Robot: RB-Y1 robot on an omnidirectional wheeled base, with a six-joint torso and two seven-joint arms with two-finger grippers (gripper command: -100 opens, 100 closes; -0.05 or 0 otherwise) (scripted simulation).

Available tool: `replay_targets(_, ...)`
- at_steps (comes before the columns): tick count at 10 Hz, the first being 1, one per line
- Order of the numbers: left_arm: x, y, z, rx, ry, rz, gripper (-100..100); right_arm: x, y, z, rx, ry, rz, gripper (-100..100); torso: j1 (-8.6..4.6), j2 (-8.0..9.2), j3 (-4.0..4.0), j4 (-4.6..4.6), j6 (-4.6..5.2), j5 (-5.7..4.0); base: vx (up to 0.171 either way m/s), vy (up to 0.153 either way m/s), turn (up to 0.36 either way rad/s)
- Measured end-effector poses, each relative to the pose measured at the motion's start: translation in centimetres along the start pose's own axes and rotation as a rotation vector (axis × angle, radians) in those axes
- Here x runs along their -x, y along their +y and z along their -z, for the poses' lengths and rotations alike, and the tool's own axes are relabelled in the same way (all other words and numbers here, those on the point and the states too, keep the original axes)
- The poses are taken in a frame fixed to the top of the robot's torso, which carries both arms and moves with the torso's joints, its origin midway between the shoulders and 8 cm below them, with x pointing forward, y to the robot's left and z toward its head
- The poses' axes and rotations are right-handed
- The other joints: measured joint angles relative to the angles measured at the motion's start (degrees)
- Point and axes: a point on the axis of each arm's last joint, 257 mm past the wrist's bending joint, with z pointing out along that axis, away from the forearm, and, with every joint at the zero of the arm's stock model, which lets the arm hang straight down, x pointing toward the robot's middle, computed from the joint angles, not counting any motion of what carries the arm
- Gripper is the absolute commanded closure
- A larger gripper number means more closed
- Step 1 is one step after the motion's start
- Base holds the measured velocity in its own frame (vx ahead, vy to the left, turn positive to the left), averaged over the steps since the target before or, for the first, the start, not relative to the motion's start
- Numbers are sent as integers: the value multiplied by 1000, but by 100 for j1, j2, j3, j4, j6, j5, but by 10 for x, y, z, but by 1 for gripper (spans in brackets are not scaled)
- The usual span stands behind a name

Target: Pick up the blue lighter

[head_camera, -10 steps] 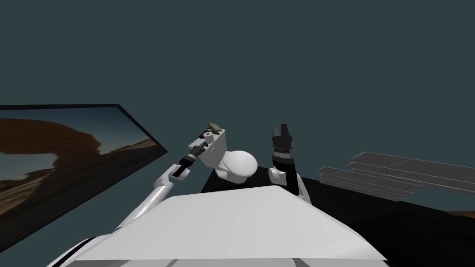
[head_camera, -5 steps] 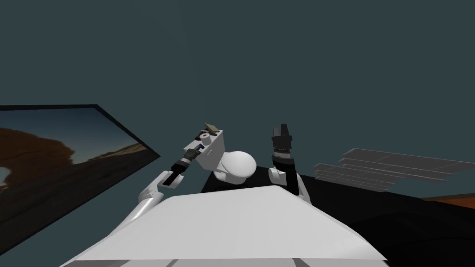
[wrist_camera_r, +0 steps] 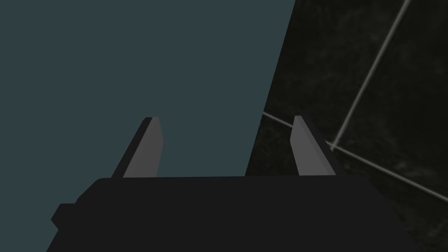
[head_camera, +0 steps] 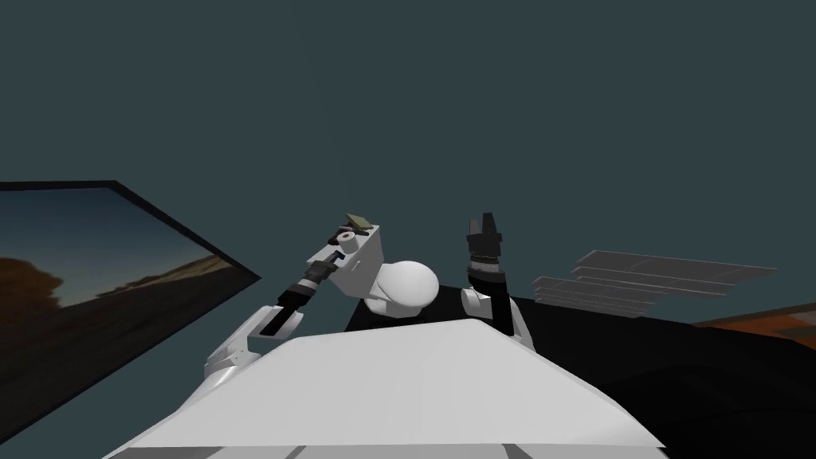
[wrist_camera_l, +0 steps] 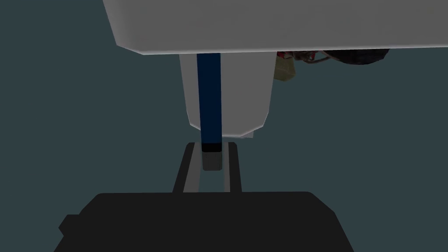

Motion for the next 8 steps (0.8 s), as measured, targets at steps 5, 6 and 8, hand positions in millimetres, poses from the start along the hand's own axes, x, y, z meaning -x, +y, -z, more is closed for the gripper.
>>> replay_targets(5,16,4,34,22,7,-34,100,0,0,0,0,0,0,0,-5,7,3,0,-1,-3,26,3,-54)
replay_targets(6,19,0,39,19,9,-38,100,0,0,0,0,0,0,0,-11,17,9,2,0,-4,-2,-3,14)
replay_targets(8,22,-5,41,13,4,-41,0,0,0,0,0,0,0,0,-11,16,8,2,3,-3,0,0,0)
